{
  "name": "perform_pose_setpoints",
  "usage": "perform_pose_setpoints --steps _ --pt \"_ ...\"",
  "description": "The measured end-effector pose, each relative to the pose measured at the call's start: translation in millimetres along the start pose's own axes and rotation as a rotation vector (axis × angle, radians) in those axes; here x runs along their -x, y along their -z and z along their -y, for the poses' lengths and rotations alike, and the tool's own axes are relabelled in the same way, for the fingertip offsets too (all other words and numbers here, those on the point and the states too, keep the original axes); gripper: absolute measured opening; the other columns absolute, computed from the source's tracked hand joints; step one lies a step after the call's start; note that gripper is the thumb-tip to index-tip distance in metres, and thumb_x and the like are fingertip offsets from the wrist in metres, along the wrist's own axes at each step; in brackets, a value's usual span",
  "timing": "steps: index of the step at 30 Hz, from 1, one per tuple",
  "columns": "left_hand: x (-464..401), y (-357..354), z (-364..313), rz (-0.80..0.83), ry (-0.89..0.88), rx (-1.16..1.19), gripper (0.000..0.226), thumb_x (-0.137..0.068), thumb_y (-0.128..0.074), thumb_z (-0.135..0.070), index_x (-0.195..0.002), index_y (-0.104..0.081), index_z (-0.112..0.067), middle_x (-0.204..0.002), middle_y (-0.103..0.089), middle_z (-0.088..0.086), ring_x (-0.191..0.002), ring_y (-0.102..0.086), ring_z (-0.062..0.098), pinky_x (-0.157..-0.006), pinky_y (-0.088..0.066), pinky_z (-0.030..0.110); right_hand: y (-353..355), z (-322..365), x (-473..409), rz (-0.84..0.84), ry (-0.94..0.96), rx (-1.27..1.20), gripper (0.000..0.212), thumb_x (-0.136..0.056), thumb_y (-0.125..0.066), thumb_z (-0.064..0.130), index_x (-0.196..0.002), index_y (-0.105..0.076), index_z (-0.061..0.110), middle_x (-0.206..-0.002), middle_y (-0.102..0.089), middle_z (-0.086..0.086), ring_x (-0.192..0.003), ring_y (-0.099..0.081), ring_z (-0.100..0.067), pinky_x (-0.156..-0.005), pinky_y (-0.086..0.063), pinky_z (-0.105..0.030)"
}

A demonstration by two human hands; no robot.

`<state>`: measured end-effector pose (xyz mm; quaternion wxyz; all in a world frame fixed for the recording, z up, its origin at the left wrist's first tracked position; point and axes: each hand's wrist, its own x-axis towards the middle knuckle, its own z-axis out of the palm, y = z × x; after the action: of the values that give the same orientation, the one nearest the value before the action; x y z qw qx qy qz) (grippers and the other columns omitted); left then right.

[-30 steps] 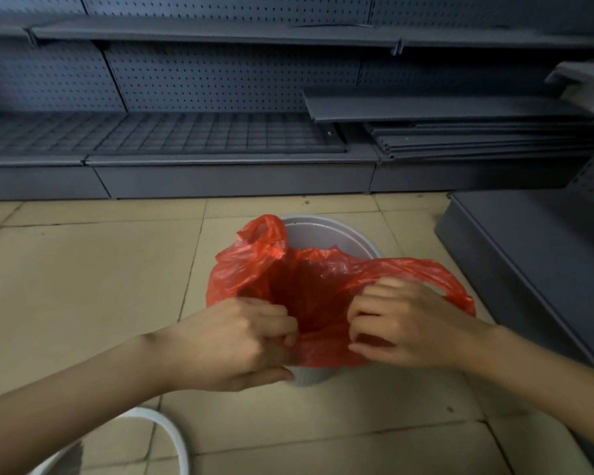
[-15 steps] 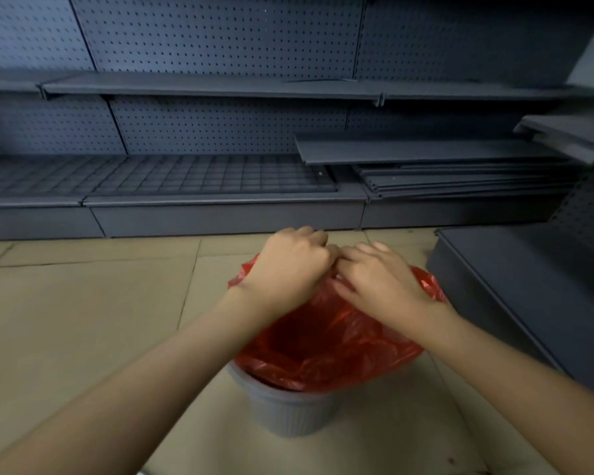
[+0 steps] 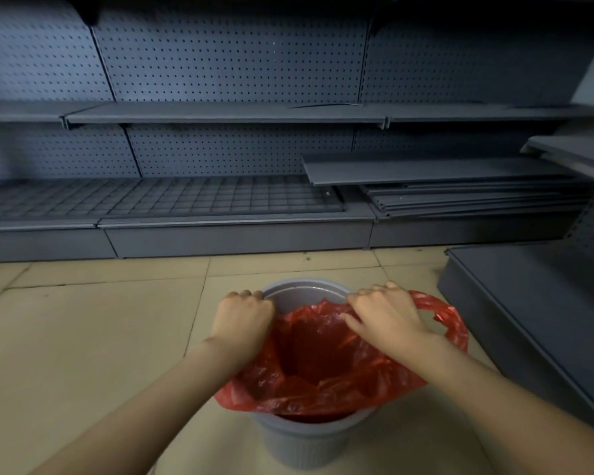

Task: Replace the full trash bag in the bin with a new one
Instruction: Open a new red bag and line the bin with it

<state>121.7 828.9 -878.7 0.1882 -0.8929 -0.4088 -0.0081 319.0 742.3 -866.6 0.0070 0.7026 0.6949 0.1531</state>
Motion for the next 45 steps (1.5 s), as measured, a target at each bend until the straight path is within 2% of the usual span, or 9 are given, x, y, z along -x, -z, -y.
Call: perform_pose_setpoints --steps 6,11,15,17,24,29,33,39,45 --pt "9 -9 8 0.128 -0.001 -0.016 0.028 -0.097 -0.037 -0.033 -0.113 -0.055 -0.019 -0.111 -0.063 0.004 -0.105 -0.051 0.025 -0.084 -0.034 0.034 -3 14 4 -0.034 0.013 -0.109 0.029 -0.094 -0.041 0.045 -0.098 -0.061 0.025 -0.096 -0.069 0.004 -0.093 -0.062 -0.017 -0.085 -0.037 -0.032" --pt "11 -2 18 0.078 0.058 0.074 0.03 -0.098 -0.032 -0.03 -0.114 -0.054 -0.017 -0.11 -0.06 0.007 -0.105 -0.047 0.027 -0.084 -0.031 0.034 2 4 0 -0.06 -0.033 -0.294 0.029 -0.091 -0.046 0.05 -0.102 -0.063 0.03 -0.098 -0.069 0.011 -0.093 -0.061 -0.009 -0.09 -0.038 -0.027" --pt "9 -1 32 -0.081 0.043 0.138 0.013 -0.076 -0.065 -0.016 -0.089 -0.066 -0.016 -0.082 -0.062 0.007 -0.081 -0.055 0.03 -0.068 -0.038 0.034 -4 -2 -4 -0.12 -0.023 -0.325 0.03 -0.089 -0.049 0.051 -0.105 -0.064 0.03 -0.105 -0.067 0.013 -0.099 -0.059 -0.008 -0.087 -0.038 -0.025" --pt "4 -7 37 -0.125 0.053 0.135 0.022 -0.056 -0.08 -0.013 -0.07 -0.065 -0.018 -0.063 -0.058 0.003 -0.061 -0.055 0.027 -0.054 -0.041 0.033 -6 -2 -9 -0.159 -0.001 -0.355 0.029 -0.086 -0.053 0.052 -0.102 -0.065 0.031 -0.102 -0.067 0.014 -0.098 -0.059 -0.008 -0.084 -0.039 -0.025" --pt "-14 -18 34 -0.271 0.06 0.253 0.022 -0.064 -0.078 -0.017 -0.073 -0.058 -0.02 -0.064 -0.054 -0.002 -0.059 -0.054 0.023 -0.05 -0.042 0.031 -12 -6 -30 -0.263 -0.029 -0.416 0.009 -0.079 -0.07 0.038 -0.084 -0.068 0.03 -0.083 -0.067 0.017 -0.078 -0.061 -0.007 -0.065 -0.038 -0.02" --pt "-24 -29 34 -0.275 0.117 0.338 0.021 -0.063 -0.074 -0.011 -0.068 -0.056 -0.021 -0.059 -0.052 -0.004 -0.052 -0.054 0.021 -0.043 -0.029 0.025 -31 -20 -45 -0.126 -0.242 -0.847 0.004 -0.081 -0.07 0.026 -0.083 -0.071 0.03 -0.081 -0.066 0.019 -0.071 -0.055 0.004 -0.062 -0.037 -0.008" --pt "-31 -40 38 -0.248 0.157 0.377 0.021 -0.062 -0.075 -0.014 -0.066 -0.057 -0.024 -0.058 -0.052 -0.006 -0.052 -0.056 0.019 -0.04 -0.028 0.024 -49 -20 -57 -0.114 -0.319 -0.973 0.01 -0.079 -0.072 0.02 -0.078 -0.072 0.03 -0.076 -0.068 0.019 -0.074 -0.06 0.003 -0.064 -0.039 -0.005" --pt "-40 -52 47 -0.162 0.161 0.356 0.029 -0.047 -0.083 -0.011 -0.058 -0.062 -0.028 -0.055 -0.053 -0.009 -0.047 -0.056 0.013 -0.038 -0.025 0.021 -63 -17 -74 -0.146 -0.465 -0.971 0.004 -0.075 -0.076 0.021 -0.076 -0.073 0.025 -0.069 -0.065 0.019 -0.069 -0.057 0.004 -0.058 -0.036 -0.001" --pt "-48 -57 48 -0.135 0.095 0.275 0.023 -0.045 -0.083 -0.016 -0.055 -0.064 -0.024 -0.06 -0.053 -0.009 -0.047 -0.055 0.012 -0.038 -0.023 0.021 -69 -12 -79 -0.216 -0.383 -0.754 0.008 -0.08 -0.071 0.018 -0.084 -0.07 0.024 -0.085 -0.06 0.011 -0.075 -0.052 -0.003 -0.065 -0.036 -0.01"
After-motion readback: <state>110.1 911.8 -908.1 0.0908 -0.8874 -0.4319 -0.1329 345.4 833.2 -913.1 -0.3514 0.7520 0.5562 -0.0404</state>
